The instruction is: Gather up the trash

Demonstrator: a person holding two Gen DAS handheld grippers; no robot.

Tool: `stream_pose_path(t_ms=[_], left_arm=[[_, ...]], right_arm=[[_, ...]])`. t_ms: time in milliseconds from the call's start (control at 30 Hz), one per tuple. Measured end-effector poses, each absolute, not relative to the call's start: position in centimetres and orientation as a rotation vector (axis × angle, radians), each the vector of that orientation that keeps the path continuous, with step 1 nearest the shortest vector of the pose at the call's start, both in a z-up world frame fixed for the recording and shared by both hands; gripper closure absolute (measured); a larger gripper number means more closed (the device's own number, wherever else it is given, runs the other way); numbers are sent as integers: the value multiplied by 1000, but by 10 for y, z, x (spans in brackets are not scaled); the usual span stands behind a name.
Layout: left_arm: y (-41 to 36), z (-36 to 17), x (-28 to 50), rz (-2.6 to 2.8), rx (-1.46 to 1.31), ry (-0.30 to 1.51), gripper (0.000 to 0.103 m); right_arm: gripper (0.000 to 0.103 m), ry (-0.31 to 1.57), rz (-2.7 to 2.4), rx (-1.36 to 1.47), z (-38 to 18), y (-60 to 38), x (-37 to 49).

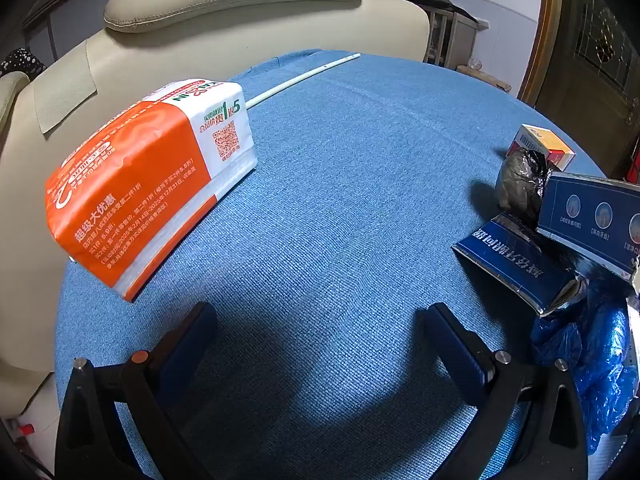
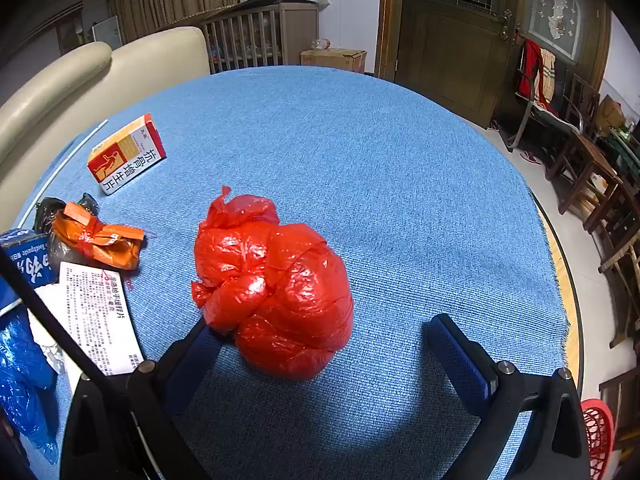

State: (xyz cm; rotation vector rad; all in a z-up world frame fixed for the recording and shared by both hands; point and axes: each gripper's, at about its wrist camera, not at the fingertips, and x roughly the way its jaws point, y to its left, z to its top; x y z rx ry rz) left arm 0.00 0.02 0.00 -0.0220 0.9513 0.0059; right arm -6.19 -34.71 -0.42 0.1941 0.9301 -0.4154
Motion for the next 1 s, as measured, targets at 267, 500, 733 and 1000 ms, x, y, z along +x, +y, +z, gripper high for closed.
stream_pose_path(t_ms=[267, 500, 733, 1000], left_arm=[[5, 9, -11, -28, -31, 958, 0], [-4, 54, -66, -77, 30, 884, 0], [-28, 78, -134, -137, 43, 851, 0], [-43, 95, -196, -193, 59, 811, 0]], right_arm=[[0, 969, -383, 191, -2, -350, -63], [0, 811, -388, 257, 52, -361, -127], [0, 732, -303, 315, 89, -334, -209], [0, 677, -274, 364, 107, -300, -284]])
